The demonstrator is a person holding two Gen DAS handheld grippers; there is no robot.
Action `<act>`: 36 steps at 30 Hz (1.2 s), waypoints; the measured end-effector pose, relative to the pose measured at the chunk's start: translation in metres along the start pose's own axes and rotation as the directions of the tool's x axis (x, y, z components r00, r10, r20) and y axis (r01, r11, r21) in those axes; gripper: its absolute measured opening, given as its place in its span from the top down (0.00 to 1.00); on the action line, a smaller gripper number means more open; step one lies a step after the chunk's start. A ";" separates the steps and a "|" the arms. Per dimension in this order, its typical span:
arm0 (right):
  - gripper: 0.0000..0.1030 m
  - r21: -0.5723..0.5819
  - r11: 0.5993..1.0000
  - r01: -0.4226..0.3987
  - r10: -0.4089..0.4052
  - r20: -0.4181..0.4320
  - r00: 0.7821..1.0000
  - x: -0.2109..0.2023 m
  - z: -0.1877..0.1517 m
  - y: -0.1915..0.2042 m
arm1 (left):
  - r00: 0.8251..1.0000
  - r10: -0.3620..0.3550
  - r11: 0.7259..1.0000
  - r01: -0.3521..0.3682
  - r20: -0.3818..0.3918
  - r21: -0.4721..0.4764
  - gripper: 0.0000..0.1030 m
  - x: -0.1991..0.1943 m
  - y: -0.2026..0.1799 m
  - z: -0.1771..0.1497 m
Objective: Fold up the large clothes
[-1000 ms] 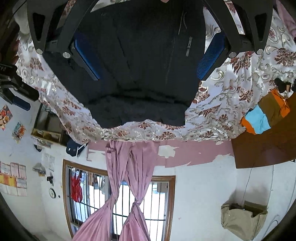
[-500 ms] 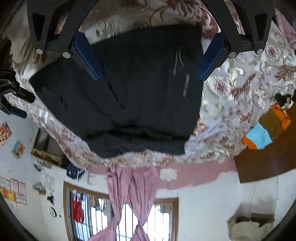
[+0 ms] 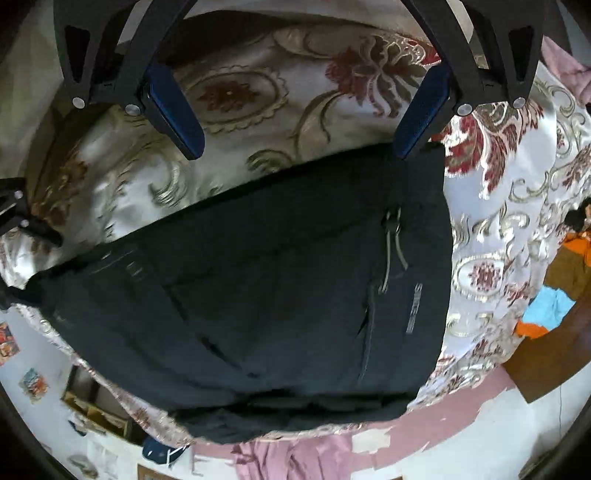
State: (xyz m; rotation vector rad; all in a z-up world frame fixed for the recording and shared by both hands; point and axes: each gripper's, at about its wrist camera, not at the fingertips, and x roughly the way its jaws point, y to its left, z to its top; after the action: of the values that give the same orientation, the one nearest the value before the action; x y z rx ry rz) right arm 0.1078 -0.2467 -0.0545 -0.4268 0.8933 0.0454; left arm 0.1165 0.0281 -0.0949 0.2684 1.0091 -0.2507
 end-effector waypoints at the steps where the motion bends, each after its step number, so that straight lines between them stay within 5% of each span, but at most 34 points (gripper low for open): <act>1: 0.02 0.001 1.000 0.005 -0.005 0.000 1.000 0.000 -0.001 0.001 | 1.000 0.006 1.000 -0.006 0.001 -0.004 0.00 0.001 0.001 -0.002; 10: 0.02 -0.006 0.999 0.041 -0.041 -0.010 0.999 0.009 -0.007 0.006 | 0.997 0.072 0.997 -0.072 -0.029 0.001 0.00 0.011 -0.002 -0.003; 21: 0.02 -0.046 0.977 0.210 -0.208 0.044 0.977 0.022 -0.004 0.007 | 0.979 0.201 0.962 -0.205 0.039 0.181 0.00 0.022 -0.038 -0.002; 36: 0.02 0.042 0.985 0.166 -0.170 0.134 0.976 0.017 0.017 -0.015 | 0.978 0.203 0.970 -0.207 0.042 0.126 0.00 0.040 -0.021 0.006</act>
State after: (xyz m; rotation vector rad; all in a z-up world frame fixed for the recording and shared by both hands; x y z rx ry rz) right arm 0.1347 -0.2564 -0.0530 -0.4634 0.7195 -0.0935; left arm 0.1349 0.0028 -0.1283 0.4829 0.9304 -0.1315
